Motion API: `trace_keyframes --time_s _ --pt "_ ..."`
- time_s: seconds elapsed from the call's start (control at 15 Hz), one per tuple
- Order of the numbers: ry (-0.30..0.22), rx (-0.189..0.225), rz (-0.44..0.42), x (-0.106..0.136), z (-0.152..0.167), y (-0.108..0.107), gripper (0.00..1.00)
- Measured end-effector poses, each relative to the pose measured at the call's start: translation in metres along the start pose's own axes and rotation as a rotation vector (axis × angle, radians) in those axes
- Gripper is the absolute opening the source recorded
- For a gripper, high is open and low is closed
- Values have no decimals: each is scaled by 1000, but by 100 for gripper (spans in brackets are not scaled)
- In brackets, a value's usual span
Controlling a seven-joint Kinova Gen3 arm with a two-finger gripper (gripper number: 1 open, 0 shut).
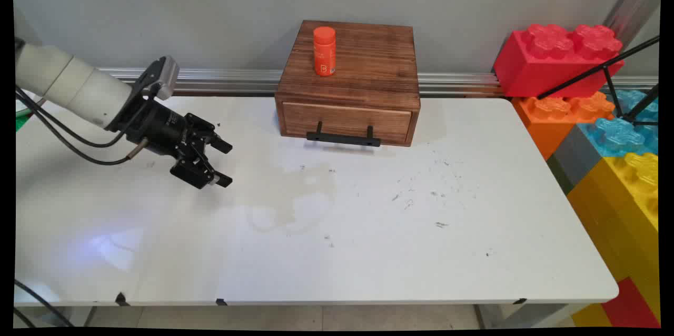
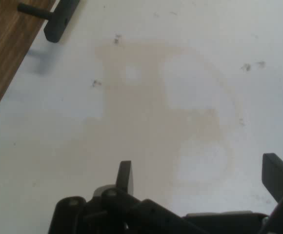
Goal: Open the drawer
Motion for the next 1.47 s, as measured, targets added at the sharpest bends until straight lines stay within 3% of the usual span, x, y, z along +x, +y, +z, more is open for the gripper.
trace_keyframes --time_s 0.47,0.8,1.2,1.47 --pt "-39 17 -1 18 -1 1 100" --pt "-52 34 21 48 0 1 100" --pt "-55 64 94 111 13 6 100" --pt "-67 79 188 154 37 7 100"
